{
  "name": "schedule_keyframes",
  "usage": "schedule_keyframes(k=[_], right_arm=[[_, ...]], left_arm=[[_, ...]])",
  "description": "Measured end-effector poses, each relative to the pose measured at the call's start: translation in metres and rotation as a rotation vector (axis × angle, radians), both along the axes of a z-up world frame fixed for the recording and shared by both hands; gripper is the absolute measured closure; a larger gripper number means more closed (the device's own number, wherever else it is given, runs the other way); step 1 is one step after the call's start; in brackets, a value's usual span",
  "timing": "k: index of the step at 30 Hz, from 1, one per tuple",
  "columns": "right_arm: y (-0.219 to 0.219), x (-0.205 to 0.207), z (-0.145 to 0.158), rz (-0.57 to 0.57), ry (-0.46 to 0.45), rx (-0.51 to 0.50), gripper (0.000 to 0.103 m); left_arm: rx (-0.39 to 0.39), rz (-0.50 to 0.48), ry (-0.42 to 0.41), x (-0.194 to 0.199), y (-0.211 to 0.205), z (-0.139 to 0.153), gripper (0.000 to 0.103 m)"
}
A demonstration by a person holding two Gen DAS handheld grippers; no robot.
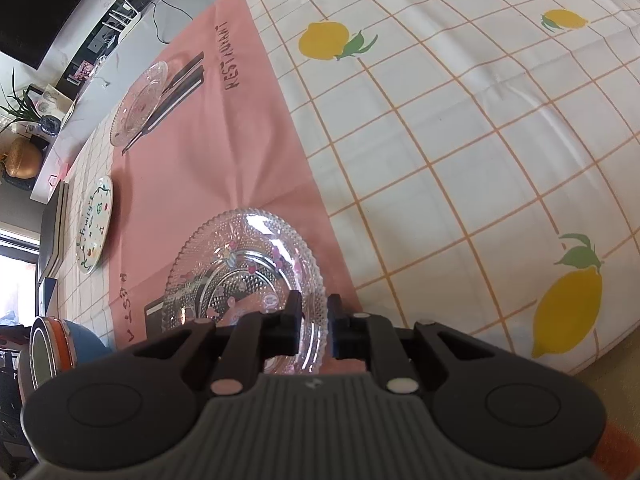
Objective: Organize plates and bowls
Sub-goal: 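Carry the glass plate toward the bowl stack and lower it, then open both grippers and move them to the white Fruity plate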
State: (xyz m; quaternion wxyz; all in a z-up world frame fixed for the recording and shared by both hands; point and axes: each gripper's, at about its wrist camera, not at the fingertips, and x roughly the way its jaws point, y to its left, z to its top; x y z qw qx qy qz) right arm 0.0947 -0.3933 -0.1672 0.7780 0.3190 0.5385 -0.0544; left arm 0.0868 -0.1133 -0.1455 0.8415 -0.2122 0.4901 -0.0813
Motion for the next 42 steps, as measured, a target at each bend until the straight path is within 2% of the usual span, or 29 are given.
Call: schedule_keyframes(k=[5,10,12,14,19,22,25,28,39,42], right_arm=[[0.001,0.001,0.0,0.007,0.005,-0.001,0.091],[-0.001,-0.001,0.0,-0.008,0.001,0.003,0.088],[-0.003,-0.003,0.001,-0.022,-0.008,0.008,0.083],[-0.005,-0.005,0.003,-0.034,-0.022,0.011,0.076],[-0.006,-0.01,0.016,-0.034,-0.104,0.008,0.068],[-0.001,-0.011,0.028,-0.004,-0.161,-0.023,0.065],[0.008,-0.007,0.038,0.036,-0.181,-0.074,0.064],[0.019,-0.001,0.043,0.063,-0.204,-0.077,0.062],[0.075,0.043,0.042,0.169,-0.213,-0.043,0.063],[0.088,0.055,0.041,0.174,-0.235,-0.046,0.062]], left_arm=[[0.034,-0.015,-0.008,0.0,-0.004,0.002,0.09],[0.027,-0.008,-0.004,-0.001,-0.002,0.003,0.09],[0.036,-0.004,-0.013,-0.001,-0.001,0.006,0.089],[0.057,-0.003,-0.028,-0.003,0.0,0.013,0.08],[0.059,-0.059,-0.075,-0.004,0.0,0.043,0.07],[0.069,-0.114,-0.095,0.001,0.001,0.063,0.07],[0.062,-0.158,-0.083,0.013,0.007,0.079,0.07],[0.06,-0.183,-0.08,0.027,0.017,0.094,0.07],[0.207,-0.234,-0.134,0.082,0.084,0.141,0.07],[0.234,-0.249,-0.161,0.098,0.107,0.146,0.07]])
